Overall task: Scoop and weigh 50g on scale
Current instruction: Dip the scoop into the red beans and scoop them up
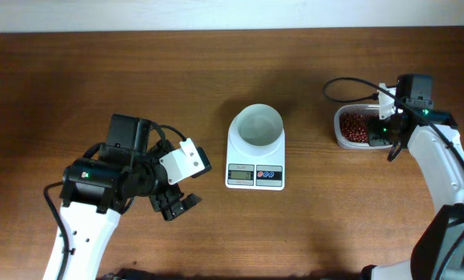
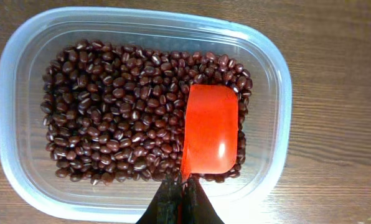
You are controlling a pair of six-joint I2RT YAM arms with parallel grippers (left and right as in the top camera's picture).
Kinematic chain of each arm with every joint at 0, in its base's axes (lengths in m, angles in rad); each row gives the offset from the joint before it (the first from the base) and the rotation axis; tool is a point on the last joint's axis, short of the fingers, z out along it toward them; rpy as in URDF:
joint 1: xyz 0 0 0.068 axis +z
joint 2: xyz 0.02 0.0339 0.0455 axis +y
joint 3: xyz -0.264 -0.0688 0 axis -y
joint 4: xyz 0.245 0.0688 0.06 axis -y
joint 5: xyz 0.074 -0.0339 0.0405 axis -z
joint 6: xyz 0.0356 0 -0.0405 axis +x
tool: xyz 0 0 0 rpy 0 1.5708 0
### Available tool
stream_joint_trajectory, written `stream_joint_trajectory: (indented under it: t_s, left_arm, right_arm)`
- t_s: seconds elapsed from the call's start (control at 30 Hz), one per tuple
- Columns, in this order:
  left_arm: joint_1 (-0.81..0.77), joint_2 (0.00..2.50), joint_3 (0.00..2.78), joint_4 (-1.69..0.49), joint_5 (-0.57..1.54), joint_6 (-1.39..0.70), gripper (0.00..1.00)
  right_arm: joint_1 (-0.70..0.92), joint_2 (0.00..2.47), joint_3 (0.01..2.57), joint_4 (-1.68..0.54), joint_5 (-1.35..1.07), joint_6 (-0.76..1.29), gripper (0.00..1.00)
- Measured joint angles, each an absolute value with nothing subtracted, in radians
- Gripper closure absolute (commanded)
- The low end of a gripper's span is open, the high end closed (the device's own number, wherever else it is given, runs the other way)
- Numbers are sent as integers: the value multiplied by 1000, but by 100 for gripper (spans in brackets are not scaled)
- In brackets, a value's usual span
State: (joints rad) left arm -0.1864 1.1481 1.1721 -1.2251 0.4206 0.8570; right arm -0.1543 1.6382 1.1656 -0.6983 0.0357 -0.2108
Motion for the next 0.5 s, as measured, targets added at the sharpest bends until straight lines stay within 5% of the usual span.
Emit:
stream_joint_trajectory:
  t_s: [0.5]
  left_arm:
    - [-186,1148,1172,-1225,421,857,1]
  right_arm:
    - [-294,1669,1176,-723,-257,-74,96]
